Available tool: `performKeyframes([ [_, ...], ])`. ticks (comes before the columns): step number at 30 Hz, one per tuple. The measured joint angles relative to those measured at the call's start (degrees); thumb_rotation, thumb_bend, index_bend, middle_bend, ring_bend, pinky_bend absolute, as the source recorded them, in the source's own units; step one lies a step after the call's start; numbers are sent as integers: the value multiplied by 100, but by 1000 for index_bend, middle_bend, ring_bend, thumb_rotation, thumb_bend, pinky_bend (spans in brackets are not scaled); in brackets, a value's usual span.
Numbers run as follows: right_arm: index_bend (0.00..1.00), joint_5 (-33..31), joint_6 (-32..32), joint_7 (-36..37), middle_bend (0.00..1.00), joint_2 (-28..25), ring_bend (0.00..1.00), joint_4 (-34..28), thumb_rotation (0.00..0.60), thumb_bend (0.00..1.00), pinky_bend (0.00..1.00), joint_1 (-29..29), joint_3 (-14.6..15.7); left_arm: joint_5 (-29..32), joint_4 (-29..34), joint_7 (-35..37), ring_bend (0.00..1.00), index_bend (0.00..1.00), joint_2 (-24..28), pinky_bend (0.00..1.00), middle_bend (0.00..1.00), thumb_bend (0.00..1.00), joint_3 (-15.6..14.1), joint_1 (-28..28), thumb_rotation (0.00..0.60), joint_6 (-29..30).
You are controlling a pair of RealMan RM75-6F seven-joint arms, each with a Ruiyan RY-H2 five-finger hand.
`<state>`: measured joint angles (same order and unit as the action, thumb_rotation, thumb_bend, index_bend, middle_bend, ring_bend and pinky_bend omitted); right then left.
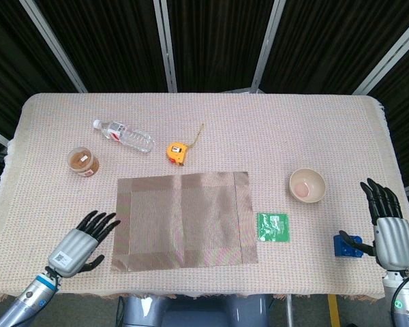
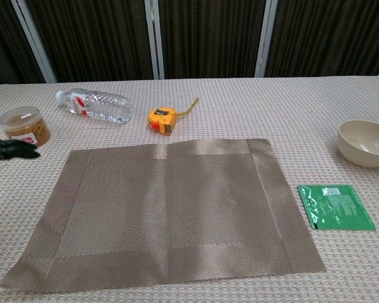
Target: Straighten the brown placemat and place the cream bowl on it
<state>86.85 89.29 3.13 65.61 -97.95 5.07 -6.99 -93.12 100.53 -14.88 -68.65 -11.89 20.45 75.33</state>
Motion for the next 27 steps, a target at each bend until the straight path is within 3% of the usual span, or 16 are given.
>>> performKeyframes([
  [7, 0, -303, -496, -180, 0, 99, 0, 231, 600, 50, 0, 185, -30, 278, 361, -223, 0, 0, 271, 0, 0, 358, 492, -338, 600, 885],
  [12, 0, -614, -1203, -304, 0, 182, 0, 447, 600, 50, 0, 496, -84, 666, 539, -512, 0, 0, 354, 0, 0, 357, 914, -534, 600, 1294],
  [21, 25, -1307, -2969, -571, 0, 410, 0, 913, 600, 53, 0, 1414, -190, 1070, 473, -382, 0, 0, 466, 0, 0, 358, 1250, -592, 600, 1224],
  [27, 134, -1589, -3354, -939, 0, 809, 0, 1522, 600, 54, 0, 1814, -233, 1278, 432, -277, 0, 0, 504, 0, 0, 358, 1386, -588, 600, 1071],
])
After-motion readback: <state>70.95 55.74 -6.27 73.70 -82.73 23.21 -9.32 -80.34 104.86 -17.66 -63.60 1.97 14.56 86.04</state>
